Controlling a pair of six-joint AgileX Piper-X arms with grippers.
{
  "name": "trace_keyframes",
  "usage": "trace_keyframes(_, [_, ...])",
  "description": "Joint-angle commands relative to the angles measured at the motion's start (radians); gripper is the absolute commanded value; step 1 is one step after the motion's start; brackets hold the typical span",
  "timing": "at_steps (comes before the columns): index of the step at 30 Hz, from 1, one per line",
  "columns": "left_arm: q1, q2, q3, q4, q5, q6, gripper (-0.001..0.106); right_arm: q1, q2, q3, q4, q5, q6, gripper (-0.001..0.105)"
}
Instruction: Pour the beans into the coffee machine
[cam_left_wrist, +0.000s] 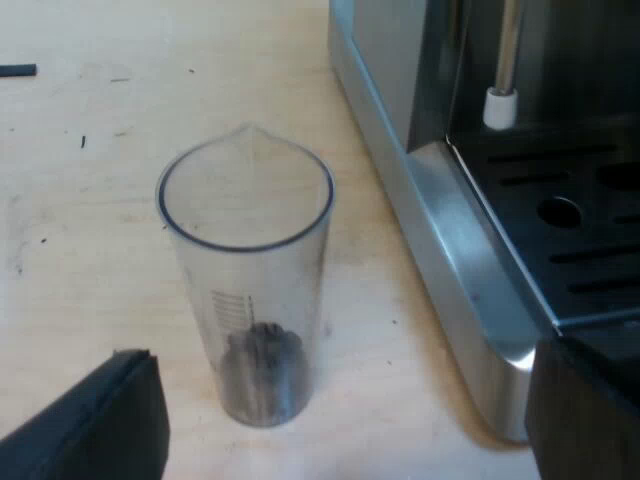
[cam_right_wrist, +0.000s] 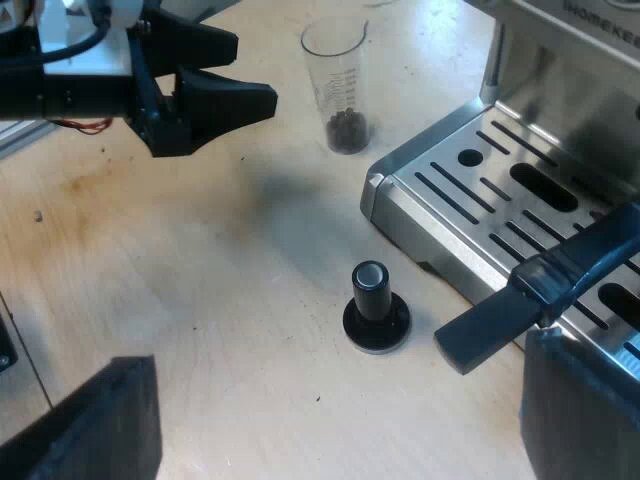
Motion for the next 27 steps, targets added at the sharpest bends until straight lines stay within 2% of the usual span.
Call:
trace_keyframes(1, [-0.005, 0.061, -0.002, -0.098, -0.005, -0.006, 0.093, 0.003, -0.004, -0.012, -0.007, 0.006, 0.006, 0.079])
trace_keyframes(2, [-0.005, 0.067, -0.002, -0.098, -0.005, -0.006, 0.093, 0.003, -0.004, -0.012, -0.007, 0.010, 0.006, 0.079])
trace_keyframes(3, [-0.005, 0.131, -0.002, -0.167, -0.005, -0.006, 0.093, 0.003, -0.004, -0.012, -0.007, 0.015, 0.006, 0.079])
trace_keyframes(5, [-0.005, 0.192, -0.002, -0.224, -0.005, -0.006, 0.093, 0.003, -0.004, -0.012, -0.007, 0.015, 0.006, 0.079])
trace_keyframes(9, [-0.005, 0.275, -0.002, -0.296, -0.009, -0.006, 0.093, 0.003, -0.004, -0.012, -0.007, 0.015, 0.006, 0.079])
trace_keyframes(12, [-0.005, 0.325, -0.002, -0.341, -0.034, -0.006, 0.093, 0.003, -0.004, -0.012, -0.007, 0.015, 0.006, 0.079])
trace_keyframes(18, [-0.005, 0.452, -0.002, -0.493, -0.075, -0.006, 0.093, 0.003, -0.004, -0.012, -0.007, 0.015, 0.006, 0.079])
trace_keyframes(20, [-0.005, 0.516, -0.002, -0.575, -0.096, -0.006, 0.093, 0.003, -0.004, -0.012, -0.007, 0.015, 0.006, 0.079])
trace_keyframes(27, [-0.005, 0.666, -0.004, -0.714, -0.094, -0.006, 0.093, 0.003, -0.004, -0.012, -0.007, 0.015, 0.006, 0.079])
